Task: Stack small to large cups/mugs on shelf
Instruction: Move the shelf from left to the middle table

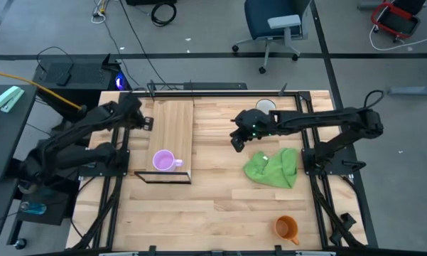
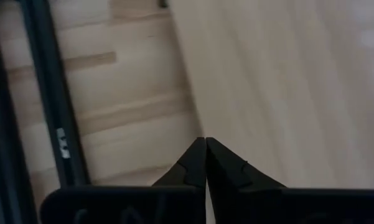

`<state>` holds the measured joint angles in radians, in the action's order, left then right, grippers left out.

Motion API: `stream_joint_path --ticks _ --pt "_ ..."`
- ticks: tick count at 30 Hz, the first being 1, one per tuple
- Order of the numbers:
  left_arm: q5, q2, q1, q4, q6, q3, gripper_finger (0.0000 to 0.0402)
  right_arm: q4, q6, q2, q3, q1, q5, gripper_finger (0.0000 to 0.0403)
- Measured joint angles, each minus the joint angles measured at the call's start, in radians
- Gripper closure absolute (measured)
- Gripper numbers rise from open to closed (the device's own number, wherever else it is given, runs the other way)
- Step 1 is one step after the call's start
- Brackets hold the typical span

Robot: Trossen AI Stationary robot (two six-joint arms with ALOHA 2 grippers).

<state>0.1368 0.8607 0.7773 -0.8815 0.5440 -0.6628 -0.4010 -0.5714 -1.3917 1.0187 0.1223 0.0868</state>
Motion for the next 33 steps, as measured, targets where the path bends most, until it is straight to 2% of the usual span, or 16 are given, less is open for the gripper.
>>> stream_joint_path --ticks 6,11,19,33 --pt "-0.099 0.137 0.135 0.046 -0.068 0.000 0.0390 0.029 0.028 -0.059 0.000 0.000 0.001 0.0399" --pt "-0.111 0.230 0.195 0.051 -0.088 0.000 0.0384 0.044 0.050 -0.105 0.000 0.000 0.000 0.0398" --pt "-0.176 0.333 0.202 0.125 -0.111 0.000 0.0394 0.050 0.052 -0.132 0.000 -0.007 0.001 0.0400" --pt "-0.201 0.437 0.205 0.129 -0.119 0.000 0.0385 0.042 0.042 -0.117 0.000 -0.033 0.001 0.0402"
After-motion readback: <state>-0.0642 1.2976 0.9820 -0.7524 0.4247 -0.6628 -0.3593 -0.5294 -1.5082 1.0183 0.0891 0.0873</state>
